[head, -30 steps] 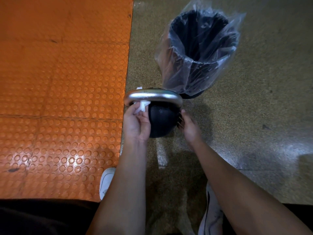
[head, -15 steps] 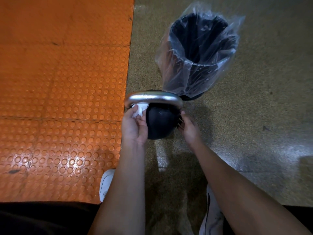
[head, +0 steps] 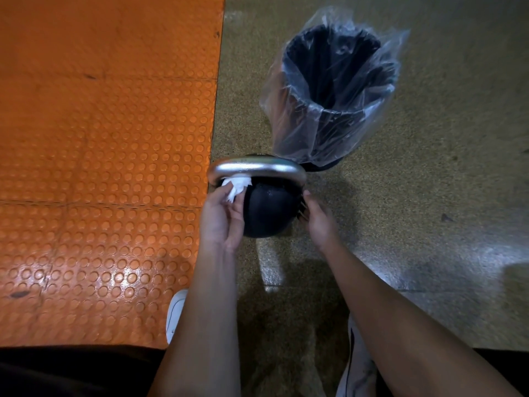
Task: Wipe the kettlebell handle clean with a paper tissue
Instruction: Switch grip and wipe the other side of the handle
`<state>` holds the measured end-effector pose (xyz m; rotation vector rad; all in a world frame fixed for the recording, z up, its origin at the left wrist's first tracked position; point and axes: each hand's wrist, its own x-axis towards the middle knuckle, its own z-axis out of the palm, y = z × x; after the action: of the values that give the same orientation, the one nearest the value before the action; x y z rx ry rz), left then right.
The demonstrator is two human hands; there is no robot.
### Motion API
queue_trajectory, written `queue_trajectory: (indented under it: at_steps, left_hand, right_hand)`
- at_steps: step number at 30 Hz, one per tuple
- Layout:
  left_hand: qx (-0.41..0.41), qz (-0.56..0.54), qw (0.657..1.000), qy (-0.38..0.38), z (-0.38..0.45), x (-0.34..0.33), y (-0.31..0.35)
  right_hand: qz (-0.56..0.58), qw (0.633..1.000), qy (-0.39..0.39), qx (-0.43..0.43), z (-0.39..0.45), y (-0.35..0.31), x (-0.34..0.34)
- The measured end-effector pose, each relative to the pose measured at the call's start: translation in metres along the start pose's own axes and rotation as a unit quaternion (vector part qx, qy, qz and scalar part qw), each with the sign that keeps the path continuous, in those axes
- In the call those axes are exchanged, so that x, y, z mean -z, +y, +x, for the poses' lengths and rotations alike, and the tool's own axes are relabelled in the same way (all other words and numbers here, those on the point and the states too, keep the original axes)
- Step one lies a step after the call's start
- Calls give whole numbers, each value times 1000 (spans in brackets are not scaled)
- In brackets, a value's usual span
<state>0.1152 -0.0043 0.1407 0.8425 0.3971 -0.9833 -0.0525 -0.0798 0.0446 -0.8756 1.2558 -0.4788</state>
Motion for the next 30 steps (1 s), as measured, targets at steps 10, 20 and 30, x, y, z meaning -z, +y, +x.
queue_trajectory:
  at_steps: [10,20,30]
  left_hand:
    - [-2,42,999,-2,-2,-3,4]
    - [-68,180,977,90,-21,-31,24]
    - [-298,656,691,-52,-29,-84,102]
  right_hand:
    - [12,1000,6,-8,-2,0,-1]
    - [14,1000,4,-14,-1,0,0]
    - [15,1000,12,-8,0,-3,0]
